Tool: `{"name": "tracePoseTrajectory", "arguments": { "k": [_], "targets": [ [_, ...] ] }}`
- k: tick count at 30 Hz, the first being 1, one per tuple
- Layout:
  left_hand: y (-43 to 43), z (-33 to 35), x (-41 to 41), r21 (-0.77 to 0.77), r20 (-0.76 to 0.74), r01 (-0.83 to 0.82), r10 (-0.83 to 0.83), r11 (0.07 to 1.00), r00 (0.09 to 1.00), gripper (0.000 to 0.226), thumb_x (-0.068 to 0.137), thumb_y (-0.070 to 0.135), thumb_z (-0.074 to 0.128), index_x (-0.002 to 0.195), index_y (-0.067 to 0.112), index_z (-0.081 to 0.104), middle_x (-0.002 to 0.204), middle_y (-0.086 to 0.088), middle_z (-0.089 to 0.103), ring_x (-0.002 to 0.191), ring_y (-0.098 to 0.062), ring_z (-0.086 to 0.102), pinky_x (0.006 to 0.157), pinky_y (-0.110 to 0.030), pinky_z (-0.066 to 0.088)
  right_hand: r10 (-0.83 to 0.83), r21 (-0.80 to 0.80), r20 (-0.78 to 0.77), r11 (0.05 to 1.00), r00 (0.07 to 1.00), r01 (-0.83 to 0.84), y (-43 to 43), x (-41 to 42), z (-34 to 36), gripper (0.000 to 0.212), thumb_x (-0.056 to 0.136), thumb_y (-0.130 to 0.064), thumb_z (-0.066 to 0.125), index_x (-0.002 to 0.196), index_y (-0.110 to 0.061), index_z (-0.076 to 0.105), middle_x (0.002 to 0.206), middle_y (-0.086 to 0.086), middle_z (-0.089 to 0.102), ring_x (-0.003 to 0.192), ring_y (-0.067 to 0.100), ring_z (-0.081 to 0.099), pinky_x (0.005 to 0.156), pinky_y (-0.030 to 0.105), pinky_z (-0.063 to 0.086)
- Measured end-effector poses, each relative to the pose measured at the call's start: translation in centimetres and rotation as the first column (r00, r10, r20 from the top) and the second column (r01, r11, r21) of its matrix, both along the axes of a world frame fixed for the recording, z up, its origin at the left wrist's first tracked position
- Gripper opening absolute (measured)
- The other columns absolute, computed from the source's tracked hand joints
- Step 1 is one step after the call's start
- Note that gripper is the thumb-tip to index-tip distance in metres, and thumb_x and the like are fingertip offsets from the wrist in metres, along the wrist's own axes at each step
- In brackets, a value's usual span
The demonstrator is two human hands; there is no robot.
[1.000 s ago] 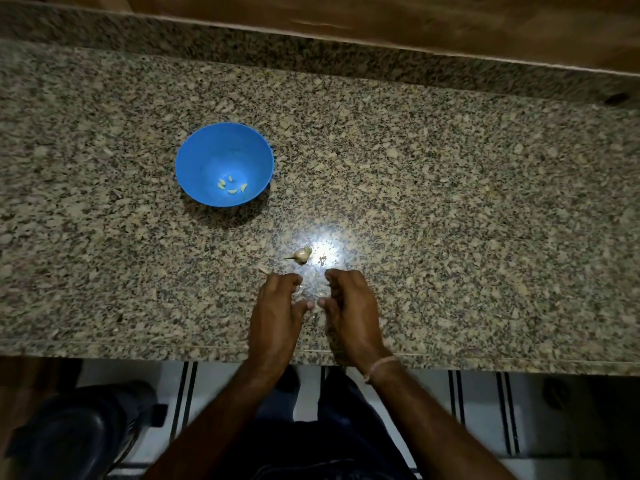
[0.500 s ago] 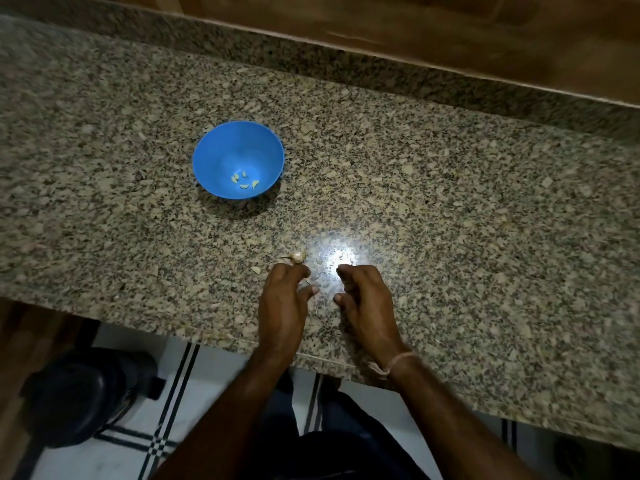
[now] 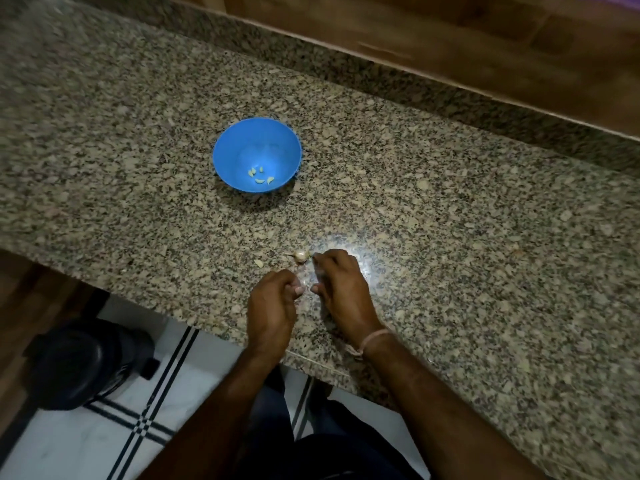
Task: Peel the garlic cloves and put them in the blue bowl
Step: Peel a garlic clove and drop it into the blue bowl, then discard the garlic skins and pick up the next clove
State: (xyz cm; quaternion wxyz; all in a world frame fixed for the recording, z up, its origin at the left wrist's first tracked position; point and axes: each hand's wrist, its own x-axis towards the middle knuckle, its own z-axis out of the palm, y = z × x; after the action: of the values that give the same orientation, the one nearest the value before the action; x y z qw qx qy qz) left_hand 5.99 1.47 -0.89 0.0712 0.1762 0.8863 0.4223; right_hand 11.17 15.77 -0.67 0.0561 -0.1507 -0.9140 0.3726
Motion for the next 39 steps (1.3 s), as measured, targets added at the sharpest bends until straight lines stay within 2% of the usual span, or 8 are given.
{"name": "tracePoseTrajectory", "arguments": {
  "k": [3,9,14,18,21,24,31,39],
  "targets": [
    [-1.1,0.2,0.4,0.065,0.064,-0.1,0.096,0.993,0.993,0.029,0.101,0.002,0.059,0.08,0.02,0.067,0.077,0.008,0.067,0.074,-0.01,0.064,0.061,-0.028,0.049,0.033,0.059,-0.04,0.998,0.999,-0.031,-1.1,0.4,-0.1,0.034,0.095,-0.001,0.067,0.127,-0.011,0.068,0.121,0.0,0.06,0.11,0.019,0.053,0.087,0.032,0.053],
    [-2.0,0.2,0.3,0.072,0.132,-0.197,0.186,0.978,0.974,0.023,0.096,0.004,0.062,0.082,0.022,0.067,0.083,0.009,0.069,0.081,-0.009,0.067,0.069,-0.037,0.059,-0.148,-0.206,-0.063,0.97,0.987,0.133,-0.3,2.1,0.5,0.025,0.101,0.0,0.06,0.119,-0.013,0.071,0.109,-0.002,0.062,0.096,0.009,0.061,0.08,0.017,0.051],
    [-2.9,0.6,0.2,0.031,0.092,-0.153,0.15,0.988,0.984,0.027,0.096,-0.003,0.06,0.083,0.019,0.066,0.088,0.005,0.066,0.084,0.0,0.063,0.066,-0.007,0.046,-0.052,-0.064,0.031,0.997,0.998,0.054,-1.5,1.5,-0.6,0.032,0.093,0.007,0.06,0.121,-0.005,0.07,0.116,0.01,0.06,0.101,0.022,0.058,0.086,0.03,0.048],
    [-4.2,0.6,0.2,0.03,0.105,-0.176,0.172,0.984,0.98,0.024,0.096,-0.005,0.061,0.084,0.014,0.066,0.086,0.0,0.067,0.08,0.003,0.062,0.063,-0.003,0.042,0.002,-0.03,0.019,1.0,1.0,-0.001,-3.3,0.3,-0.9,0.031,0.093,0.008,0.061,0.12,-0.003,0.07,0.116,0.013,0.06,0.102,0.026,0.058,0.086,0.031,0.048],
    [-4.8,0.6,0.1,0.054,0.114,-0.185,0.178,0.981,0.977,0.024,0.097,-0.003,0.061,0.083,0.015,0.066,0.082,0.001,0.065,0.073,0.002,0.062,0.06,-0.007,0.041,-0.006,0.042,-0.043,0.999,0.999,0.008,-2.9,0.9,-0.8,0.016,0.099,-0.003,0.061,0.109,-0.009,0.071,0.103,0.008,0.061,0.094,0.023,0.058,0.081,0.028,0.046],
    [-5.3,0.2,0.1,0.064,0.114,-0.201,0.193,0.978,0.975,0.023,0.097,0.002,0.064,0.083,0.02,0.066,0.083,0.005,0.065,0.077,-0.005,0.062,0.061,-0.017,0.046,0.012,0.146,-0.107,0.989,0.994,0.003,-2.1,2.2,-0.6,0.012,0.105,-0.028,0.059,0.096,-0.024,0.065,0.096,0.002,0.055,0.089,0.022,0.055,0.086,0.046,0.049],
    [-5.3,0.0,-0.1,0.066,0.13,-0.224,0.215,0.972,0.968,0.021,0.095,0.005,0.069,0.082,0.021,0.066,0.081,0.008,0.066,0.076,-0.006,0.062,0.06,-0.009,0.042,0.054,0.001,0.013,0.999,0.998,-0.054,-3.5,-0.1,-0.6,0.04,0.092,0.005,0.066,0.13,-0.007,0.067,0.127,0.009,0.058,0.114,0.026,0.055,0.093,0.039,0.054],
    [-5.5,-0.3,-0.4,0.066,0.141,-0.218,0.207,0.974,0.968,0.024,0.093,0.006,0.069,0.08,0.024,0.063,0.08,0.008,0.065,0.076,-0.014,0.063,0.061,-0.032,0.051,0.093,0.167,-0.038,0.982,0.995,-0.086,-4.5,-1.1,-0.2,0.009,0.092,-0.01,0.071,0.099,-0.014,0.072,0.1,-0.002,0.065,0.094,0.019,0.055,0.068,0.036,0.048]
  ]
}}
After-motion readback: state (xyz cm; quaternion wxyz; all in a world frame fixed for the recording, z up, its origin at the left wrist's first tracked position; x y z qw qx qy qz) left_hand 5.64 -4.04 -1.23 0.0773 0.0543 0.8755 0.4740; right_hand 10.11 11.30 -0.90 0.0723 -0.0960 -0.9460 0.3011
